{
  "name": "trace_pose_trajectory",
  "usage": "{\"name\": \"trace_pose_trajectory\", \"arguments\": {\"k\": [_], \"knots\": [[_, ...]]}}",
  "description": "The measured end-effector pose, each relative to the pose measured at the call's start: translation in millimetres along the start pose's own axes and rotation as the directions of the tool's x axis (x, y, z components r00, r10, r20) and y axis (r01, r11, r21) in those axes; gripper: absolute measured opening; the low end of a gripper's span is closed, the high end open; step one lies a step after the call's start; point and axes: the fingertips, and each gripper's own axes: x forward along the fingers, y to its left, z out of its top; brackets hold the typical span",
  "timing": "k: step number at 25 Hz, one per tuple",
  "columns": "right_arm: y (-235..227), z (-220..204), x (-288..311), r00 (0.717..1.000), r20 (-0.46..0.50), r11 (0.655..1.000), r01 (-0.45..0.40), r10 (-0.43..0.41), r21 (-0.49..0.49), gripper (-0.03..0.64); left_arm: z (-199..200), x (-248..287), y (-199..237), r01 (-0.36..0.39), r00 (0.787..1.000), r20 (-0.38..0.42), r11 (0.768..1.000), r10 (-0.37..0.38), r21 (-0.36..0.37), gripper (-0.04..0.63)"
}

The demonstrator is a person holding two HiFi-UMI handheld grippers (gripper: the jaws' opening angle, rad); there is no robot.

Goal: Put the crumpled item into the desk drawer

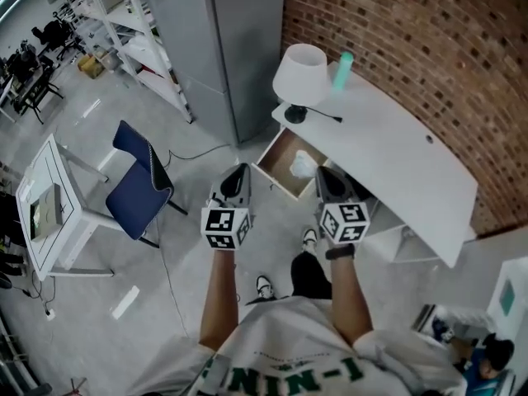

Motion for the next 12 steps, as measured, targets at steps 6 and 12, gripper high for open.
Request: {"name": "trace_pose_trajectory", "arguments": {"k": [6, 12], "knots": [[-17.1, -13.1, 47.1, 0.999, -0.043, 0.999, -0.033, 0.033, 0.005, 0.002, -6.6, 54.0, 8.3, 0.011, 1.0, 0.01, 1.0, -0.011, 0.006, -0.005], [-29.8, -28.6, 83.9, 0.993, -0.096, 0.998, -0.064, 0.064, 0.003, 0.002, -35.9, 98.2, 10.9, 0.019, 0.999, -0.047, 1.0, -0.019, -0.011, -0.005]]}}
